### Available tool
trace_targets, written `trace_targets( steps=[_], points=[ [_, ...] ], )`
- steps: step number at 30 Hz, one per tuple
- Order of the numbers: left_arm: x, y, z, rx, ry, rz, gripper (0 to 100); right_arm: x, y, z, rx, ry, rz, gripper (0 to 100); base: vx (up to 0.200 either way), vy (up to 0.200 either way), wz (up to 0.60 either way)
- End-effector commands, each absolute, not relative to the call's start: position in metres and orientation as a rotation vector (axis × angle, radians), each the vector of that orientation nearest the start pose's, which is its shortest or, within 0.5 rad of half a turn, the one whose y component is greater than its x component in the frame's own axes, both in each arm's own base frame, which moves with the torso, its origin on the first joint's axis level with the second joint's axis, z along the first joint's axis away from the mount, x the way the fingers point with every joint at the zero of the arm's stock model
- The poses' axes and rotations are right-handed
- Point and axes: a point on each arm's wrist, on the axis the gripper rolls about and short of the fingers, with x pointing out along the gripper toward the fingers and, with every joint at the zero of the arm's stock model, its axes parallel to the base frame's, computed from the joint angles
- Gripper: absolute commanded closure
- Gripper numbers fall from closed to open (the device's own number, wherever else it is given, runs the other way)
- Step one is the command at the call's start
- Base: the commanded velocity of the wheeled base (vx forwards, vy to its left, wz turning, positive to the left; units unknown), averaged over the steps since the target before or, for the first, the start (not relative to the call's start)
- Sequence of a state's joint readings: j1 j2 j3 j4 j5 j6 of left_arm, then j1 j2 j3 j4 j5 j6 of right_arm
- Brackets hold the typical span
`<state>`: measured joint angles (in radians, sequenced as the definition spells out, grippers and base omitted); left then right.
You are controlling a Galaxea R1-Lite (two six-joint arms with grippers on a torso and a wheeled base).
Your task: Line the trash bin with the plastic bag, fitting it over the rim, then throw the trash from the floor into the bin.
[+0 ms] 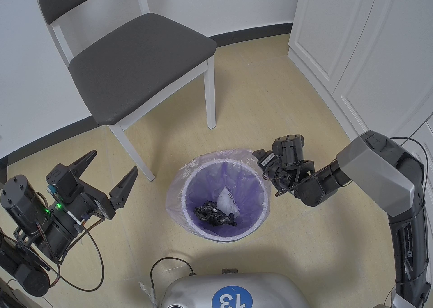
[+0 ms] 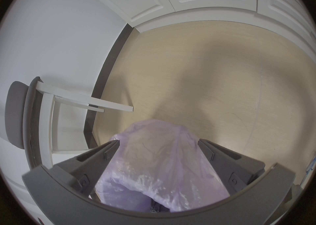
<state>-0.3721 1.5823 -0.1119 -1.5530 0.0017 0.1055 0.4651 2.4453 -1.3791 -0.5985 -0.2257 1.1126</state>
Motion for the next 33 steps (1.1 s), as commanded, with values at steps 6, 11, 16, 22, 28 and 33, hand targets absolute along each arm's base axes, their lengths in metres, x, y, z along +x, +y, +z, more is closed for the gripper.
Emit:
trace_targets(
  steps=[6,11,16,22,28,33],
  points=[
    [0.186,-0.072,0.142,0.09,-0.108,-0.363,0,0.414,0.216,0.019,0.914,0.522,-0.008,0,0.0,0.0,0.0],
    [0.186,-0.072,0.142,0.089,-0.109,-0.364,0,0.413,0.216,0.015,0.908,0.505,0.001,100,0.0,0.0,0.0],
    [0.186,-0.073,0.142,0.089,-0.109,-0.366,0,0.415,0.216,0.014,0.911,0.498,0.001,100,0.0,0.0,0.0],
    [0.186,-0.073,0.141,0.09,-0.105,-0.368,0,0.424,0.215,0.012,0.912,0.481,-0.001,100,0.0,0.0,0.0],
    [0.187,-0.074,0.139,0.092,-0.093,-0.373,0,0.44,0.205,0.004,0.859,0.458,-0.018,100,0.0,0.0,0.0],
    [0.188,-0.075,0.137,0.093,-0.085,-0.375,0,0.444,0.205,-0.001,0.824,0.466,-0.028,100,0.0,0.0,0.0]
  ],
)
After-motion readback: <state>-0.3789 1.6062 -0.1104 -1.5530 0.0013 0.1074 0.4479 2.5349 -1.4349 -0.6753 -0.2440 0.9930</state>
